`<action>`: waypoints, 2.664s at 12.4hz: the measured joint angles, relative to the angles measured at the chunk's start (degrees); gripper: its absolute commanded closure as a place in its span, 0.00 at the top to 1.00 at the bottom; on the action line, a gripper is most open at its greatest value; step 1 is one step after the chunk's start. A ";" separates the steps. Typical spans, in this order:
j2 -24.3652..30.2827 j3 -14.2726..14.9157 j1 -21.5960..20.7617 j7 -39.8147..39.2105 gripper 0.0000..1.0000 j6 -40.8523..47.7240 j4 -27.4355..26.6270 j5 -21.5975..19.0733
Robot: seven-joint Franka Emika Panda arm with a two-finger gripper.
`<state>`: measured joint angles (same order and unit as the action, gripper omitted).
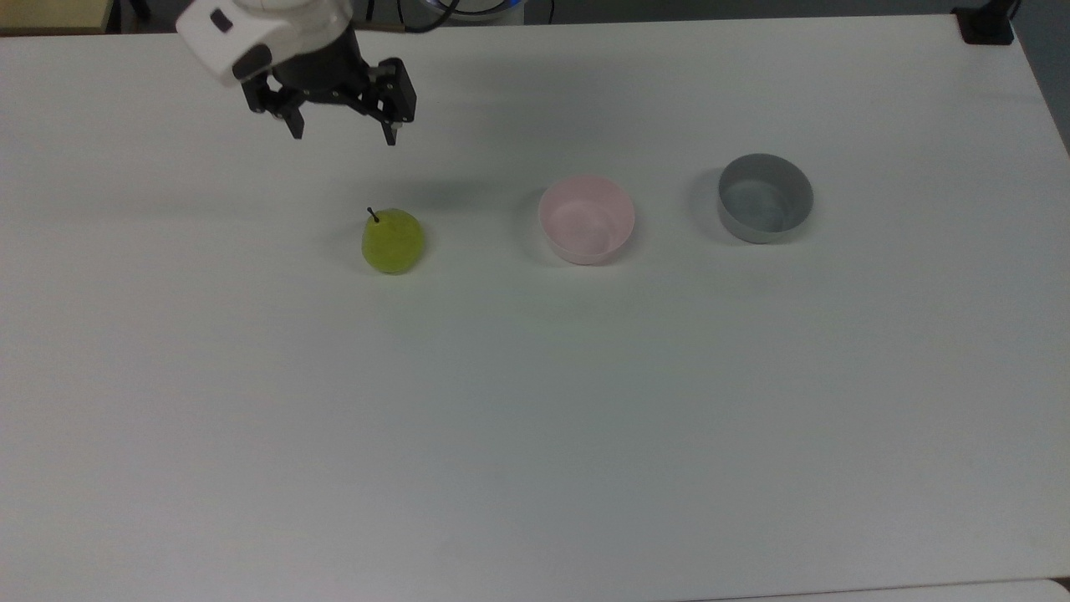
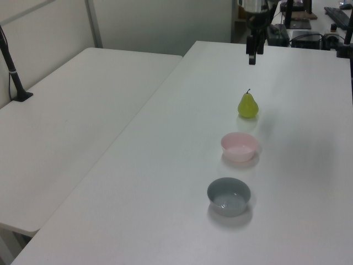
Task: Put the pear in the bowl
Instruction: 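Lower the gripper around the pear and close on it, then lift the pear and carry it over the pink bowl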
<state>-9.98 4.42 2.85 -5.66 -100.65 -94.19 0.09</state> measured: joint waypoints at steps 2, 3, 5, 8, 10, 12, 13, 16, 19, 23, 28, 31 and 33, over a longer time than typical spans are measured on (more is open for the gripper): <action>-3.64 -0.13 -0.26 -1.77 1.00 -0.34 -0.14 0.00; -5.48 -0.22 -0.71 -2.02 1.00 -1.85 -0.20 0.00; -8.57 -0.29 -1.81 -2.03 1.00 -3.25 -0.24 0.43; -12.35 -0.33 -2.68 -2.21 1.00 -3.35 -0.38 3.17; -15.53 -0.33 -3.27 -2.21 1.00 -5.09 -0.51 4.32; -17.10 -0.33 -3.32 -2.21 0.49 -6.43 -0.58 4.60; -17.56 -0.34 -3.64 -2.21 0.28 -7.23 -0.59 5.86; -17.39 -0.34 -3.89 -2.18 0.24 -7.83 -0.38 6.67; -12.61 0.11 -3.12 -2.37 0.24 -6.45 0.77 6.67; -2.92 0.04 -2.23 -3.18 0.26 -2.14 1.99 5.59; -4.26 -1.46 -15.98 7.09 0.29 -2.14 2.05 4.24; -6.19 -1.53 -24.63 12.30 0.31 -2.14 1.99 4.24; -8.04 -1.45 -25.40 12.68 0.32 -2.15 1.97 4.24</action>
<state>-18.03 2.97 -22.55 7.02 -102.80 -92.22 4.32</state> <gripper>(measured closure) 0.194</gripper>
